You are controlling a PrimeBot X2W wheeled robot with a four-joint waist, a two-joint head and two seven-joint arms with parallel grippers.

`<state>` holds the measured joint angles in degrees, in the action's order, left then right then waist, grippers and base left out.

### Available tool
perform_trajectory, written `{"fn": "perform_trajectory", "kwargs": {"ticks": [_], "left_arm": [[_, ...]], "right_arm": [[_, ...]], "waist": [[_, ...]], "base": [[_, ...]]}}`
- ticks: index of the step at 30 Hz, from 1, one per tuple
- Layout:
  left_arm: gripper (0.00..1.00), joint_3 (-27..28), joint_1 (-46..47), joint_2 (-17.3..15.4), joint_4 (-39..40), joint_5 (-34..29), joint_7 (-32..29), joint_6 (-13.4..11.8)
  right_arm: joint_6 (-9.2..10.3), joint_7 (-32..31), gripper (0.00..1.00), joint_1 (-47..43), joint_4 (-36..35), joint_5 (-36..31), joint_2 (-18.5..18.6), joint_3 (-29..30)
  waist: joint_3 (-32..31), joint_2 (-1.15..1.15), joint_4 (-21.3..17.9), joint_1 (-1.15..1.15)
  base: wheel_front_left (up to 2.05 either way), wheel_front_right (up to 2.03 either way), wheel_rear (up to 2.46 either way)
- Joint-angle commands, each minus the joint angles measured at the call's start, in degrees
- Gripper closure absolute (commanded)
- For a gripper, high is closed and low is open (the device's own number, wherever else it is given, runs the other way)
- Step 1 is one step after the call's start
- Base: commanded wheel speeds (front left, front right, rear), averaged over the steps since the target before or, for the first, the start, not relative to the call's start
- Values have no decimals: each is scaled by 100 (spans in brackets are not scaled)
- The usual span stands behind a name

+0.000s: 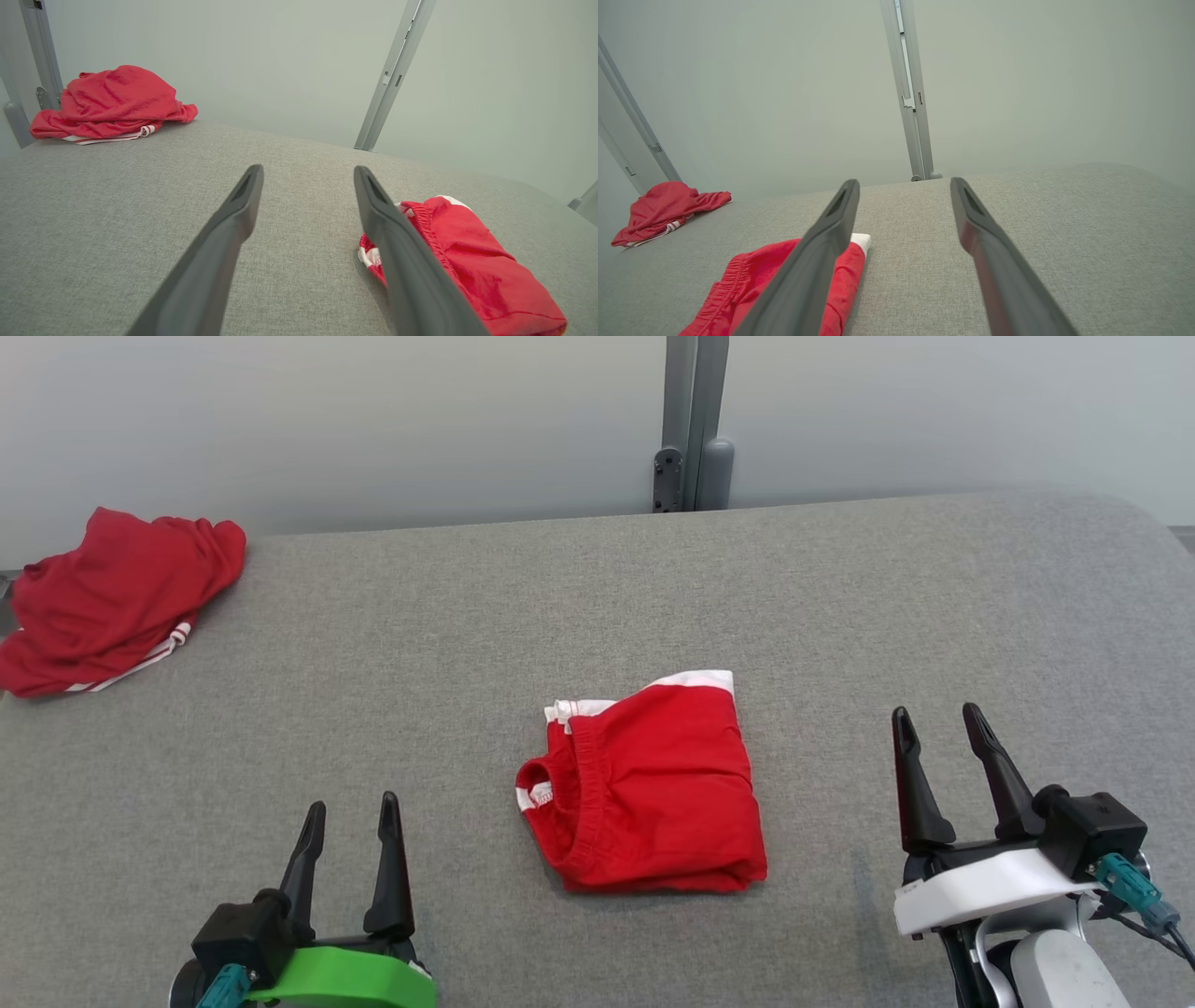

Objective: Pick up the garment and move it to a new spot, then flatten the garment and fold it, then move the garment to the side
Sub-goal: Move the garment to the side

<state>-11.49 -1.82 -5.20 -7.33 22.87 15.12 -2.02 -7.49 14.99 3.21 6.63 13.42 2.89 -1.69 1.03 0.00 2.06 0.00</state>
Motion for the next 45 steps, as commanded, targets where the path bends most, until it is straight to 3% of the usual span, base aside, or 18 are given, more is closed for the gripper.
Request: {"fn": "perform_trajectory", "kwargs": {"ticks": [1,6,12,21,32,34,35,36,37,45], "left_arm": [[0,24,-58,13,-14,-28,3,38],[0,24,-30,49,-31,-74,3,69],[0,-8,87,108,-43,-83,3,127],[0,-59,266,196,-145,52,3,214],[0,-60,300,229,-225,-23,3,256],[0,-49,290,231,-219,-30,3,255],[0,-48,281,231,-212,-23,3,250],[0,-51,273,232,-207,-27,3,246],[0,-56,269,232,-201,-24,3,242],[0,-86,385,231,-126,-199,3,279]], "right_arm": [[0,26,0,-58,13,-40,2,8],[0,-12,0,-10,192,-180,2,32],[0,-617,0,351,518,-346,50,11],[0,-1806,0,1003,1335,321,365,-479],[0,-2550,0,1554,2421,1233,533,-870],[0,-2601,57,1610,2537,1325,573,-944],[0,-2601,73,1637,2587,1357,583,-975],[0,-2583,95,1676,2619,1397,590,-1003],[0,-2572,100,1711,2652,1439,599,-1038],[4,-2211,100,2066,2700,1487,899,-1333]], "waist": [[0,0,13,0],[45,0,83,0],[260,0,293,0],[615,0,769,0],[695,0,1100,0],[702,0,1106,0],[708,0,1099,0],[714,0,1087,0],[722,0,1067,0],[890,0,689,0]], "base": [[0,0,0],[0,0,0],[0,0,0],[0,0,0],[0,0,0],[0,0,0],[0,0,0],[0,0,0],[0,0,0],[0,0,0]]}}
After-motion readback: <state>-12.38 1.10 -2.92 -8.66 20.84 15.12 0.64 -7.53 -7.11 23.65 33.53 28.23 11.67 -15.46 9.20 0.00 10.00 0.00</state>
